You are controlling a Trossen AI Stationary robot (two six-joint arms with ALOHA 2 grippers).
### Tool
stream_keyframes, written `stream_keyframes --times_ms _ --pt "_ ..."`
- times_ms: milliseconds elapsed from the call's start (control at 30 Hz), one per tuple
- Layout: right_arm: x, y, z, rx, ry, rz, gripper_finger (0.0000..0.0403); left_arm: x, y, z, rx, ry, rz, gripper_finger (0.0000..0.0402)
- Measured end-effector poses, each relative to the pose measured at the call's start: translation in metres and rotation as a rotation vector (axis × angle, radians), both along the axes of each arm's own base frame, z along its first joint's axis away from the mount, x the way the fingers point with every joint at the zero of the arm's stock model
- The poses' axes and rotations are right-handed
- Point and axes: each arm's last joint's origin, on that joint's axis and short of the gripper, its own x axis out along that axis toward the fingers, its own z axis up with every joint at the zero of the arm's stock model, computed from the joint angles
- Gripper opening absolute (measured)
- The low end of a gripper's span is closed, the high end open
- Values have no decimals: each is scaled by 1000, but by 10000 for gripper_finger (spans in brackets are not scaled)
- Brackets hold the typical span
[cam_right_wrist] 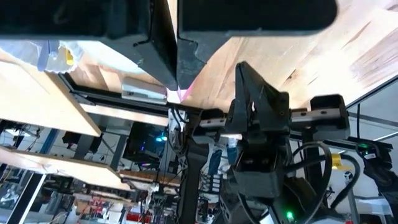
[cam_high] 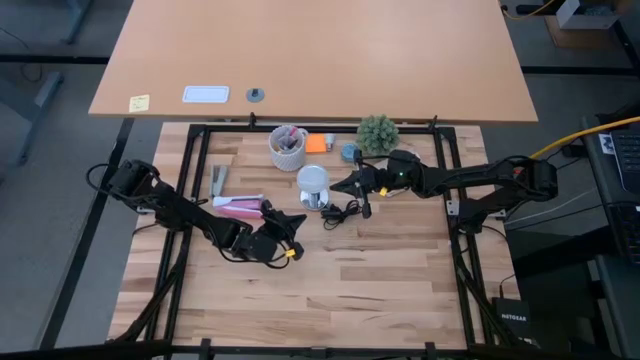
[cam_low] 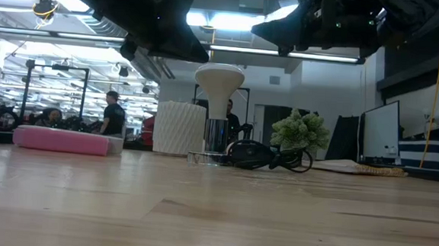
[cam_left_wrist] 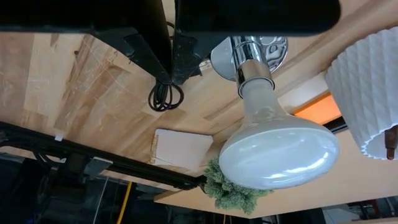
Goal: Screw lightbulb
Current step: Insert the white light bulb into the silver lamp
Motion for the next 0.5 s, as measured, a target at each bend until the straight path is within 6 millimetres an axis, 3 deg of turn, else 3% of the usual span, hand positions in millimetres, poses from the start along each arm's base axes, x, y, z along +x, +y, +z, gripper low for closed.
stream_keyframes --times_ms 500 --pt "0 0 -5 10 49 -1 3 0 0 0 0 0 0 5"
